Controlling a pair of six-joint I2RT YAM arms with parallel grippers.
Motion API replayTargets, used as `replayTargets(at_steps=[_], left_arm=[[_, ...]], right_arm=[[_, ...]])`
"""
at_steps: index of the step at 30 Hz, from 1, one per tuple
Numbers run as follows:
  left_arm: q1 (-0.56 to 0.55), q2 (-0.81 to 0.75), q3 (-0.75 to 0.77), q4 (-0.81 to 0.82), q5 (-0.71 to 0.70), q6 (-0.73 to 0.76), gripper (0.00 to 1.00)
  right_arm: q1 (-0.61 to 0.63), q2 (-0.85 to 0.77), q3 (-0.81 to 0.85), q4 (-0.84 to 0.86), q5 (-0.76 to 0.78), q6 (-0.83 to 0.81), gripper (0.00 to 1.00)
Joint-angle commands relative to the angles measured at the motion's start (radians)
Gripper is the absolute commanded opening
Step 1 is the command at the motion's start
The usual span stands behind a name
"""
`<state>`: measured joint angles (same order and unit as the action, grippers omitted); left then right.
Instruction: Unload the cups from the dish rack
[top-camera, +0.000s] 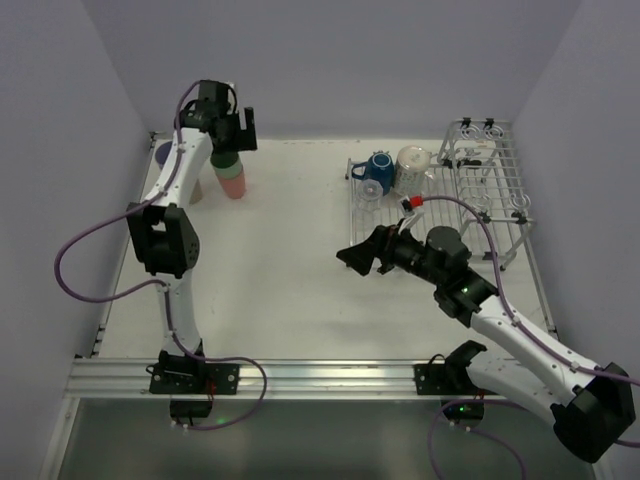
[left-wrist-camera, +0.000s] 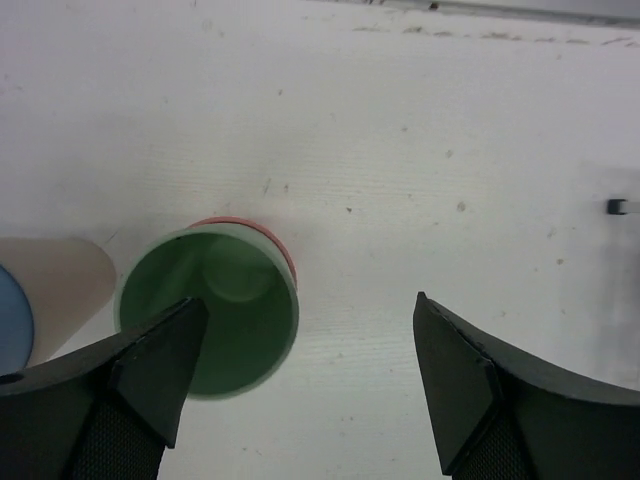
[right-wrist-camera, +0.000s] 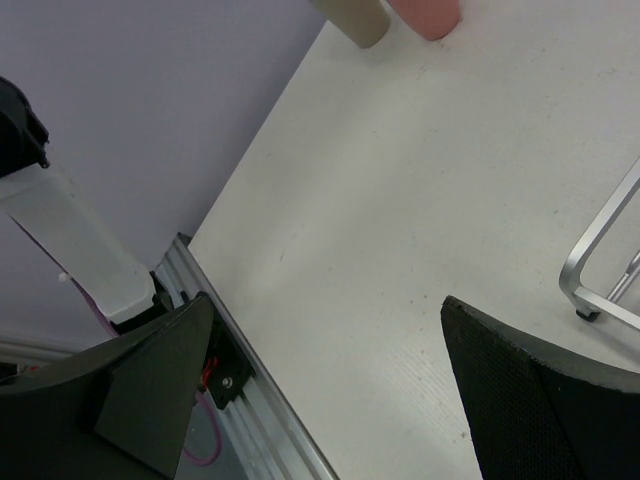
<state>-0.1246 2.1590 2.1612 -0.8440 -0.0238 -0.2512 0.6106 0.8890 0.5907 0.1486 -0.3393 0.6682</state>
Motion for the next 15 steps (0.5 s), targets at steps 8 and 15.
replayTargets(at_steps=[8,15], left_arm=[[-0.151,-0.664,-0.379,0.465,0.254,-0.054,0.95],[-0.259,-1.074,-0.936,0.664,0.387,-0.125,0.95]], right_arm=[[0.005,-0.004,0.288,-0.215,0.171,-0.156,0.99],[-0.011,0.131,0.567,-0.388,0.457,-0.283,0.98]])
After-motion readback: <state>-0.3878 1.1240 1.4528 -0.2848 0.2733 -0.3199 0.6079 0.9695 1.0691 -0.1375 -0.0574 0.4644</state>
